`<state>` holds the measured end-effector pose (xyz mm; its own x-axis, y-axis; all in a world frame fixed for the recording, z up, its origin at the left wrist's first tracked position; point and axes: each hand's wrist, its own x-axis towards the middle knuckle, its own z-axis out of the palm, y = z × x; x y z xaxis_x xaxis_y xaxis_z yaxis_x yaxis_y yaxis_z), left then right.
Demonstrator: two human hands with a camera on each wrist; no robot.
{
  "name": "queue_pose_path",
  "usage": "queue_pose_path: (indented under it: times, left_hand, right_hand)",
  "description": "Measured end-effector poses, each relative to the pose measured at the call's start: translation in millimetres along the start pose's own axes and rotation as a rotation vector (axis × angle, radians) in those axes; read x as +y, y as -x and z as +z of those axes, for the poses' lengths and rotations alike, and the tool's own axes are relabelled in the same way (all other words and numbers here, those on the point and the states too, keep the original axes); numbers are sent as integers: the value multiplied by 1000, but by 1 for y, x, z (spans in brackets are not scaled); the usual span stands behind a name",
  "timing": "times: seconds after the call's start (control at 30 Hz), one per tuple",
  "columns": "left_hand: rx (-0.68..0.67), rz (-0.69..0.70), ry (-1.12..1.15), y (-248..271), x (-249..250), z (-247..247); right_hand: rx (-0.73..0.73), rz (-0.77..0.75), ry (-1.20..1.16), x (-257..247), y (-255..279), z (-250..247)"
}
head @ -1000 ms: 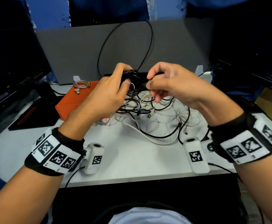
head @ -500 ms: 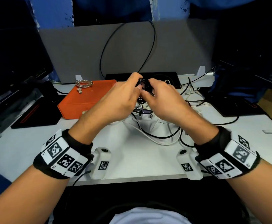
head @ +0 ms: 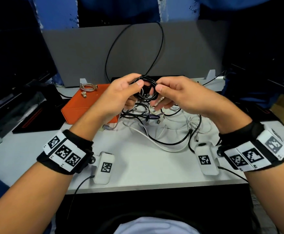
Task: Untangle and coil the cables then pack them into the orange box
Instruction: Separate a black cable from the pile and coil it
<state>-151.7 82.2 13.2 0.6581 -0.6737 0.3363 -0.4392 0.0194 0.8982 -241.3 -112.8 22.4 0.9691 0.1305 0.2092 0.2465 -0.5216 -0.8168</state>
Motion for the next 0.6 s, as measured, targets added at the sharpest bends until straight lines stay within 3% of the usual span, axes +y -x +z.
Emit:
queue_pose_path:
  times: [0.13, 0.3, 0.43, 0.6]
  left_hand:
    - [11, 120, -197, 4, 7, 3]
    - [18, 177, -687, 6, 7, -1]
    - [61, 220, -690, 4, 5, -2]
    - [163, 270, -636, 4, 4, -2]
  right_hand:
    - [50, 21, -168, -1, 1, 4]
    - [137, 41, -76, -4, 1, 2]
    - [177, -8, -50, -4, 1, 4]
    - [179, -39, -367, -6, 0, 8]
